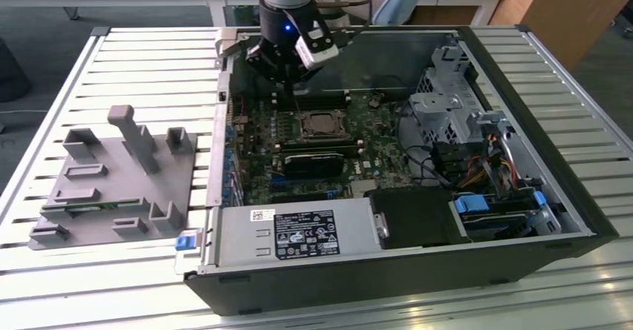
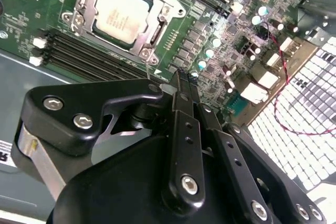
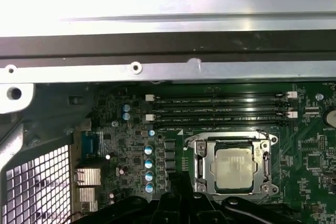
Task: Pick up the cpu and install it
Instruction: 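Install the first cpu locking lever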
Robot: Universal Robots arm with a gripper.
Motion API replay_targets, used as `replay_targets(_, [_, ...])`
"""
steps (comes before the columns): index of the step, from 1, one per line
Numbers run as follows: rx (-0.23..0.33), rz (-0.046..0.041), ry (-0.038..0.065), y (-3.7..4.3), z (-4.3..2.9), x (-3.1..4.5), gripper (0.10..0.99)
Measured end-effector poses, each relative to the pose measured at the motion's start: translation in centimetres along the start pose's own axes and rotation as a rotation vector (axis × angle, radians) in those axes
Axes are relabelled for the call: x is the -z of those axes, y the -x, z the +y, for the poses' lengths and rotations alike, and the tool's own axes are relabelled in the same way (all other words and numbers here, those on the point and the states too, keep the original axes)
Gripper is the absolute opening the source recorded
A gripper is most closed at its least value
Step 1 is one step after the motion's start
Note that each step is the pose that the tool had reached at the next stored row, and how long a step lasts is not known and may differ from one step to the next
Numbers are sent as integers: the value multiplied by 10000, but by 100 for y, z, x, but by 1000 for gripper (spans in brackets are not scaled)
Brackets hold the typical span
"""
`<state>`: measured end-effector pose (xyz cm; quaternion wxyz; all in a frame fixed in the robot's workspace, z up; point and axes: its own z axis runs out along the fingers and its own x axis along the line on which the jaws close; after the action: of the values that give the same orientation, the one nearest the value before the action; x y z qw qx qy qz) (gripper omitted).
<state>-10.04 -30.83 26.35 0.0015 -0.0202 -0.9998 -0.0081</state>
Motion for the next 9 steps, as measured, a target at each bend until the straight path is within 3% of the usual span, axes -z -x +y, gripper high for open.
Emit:
replay_targets(4, [4,0,0,-31,50,-7,106])
replay_targets(9, [18,0,0,-51,171,-39,106])
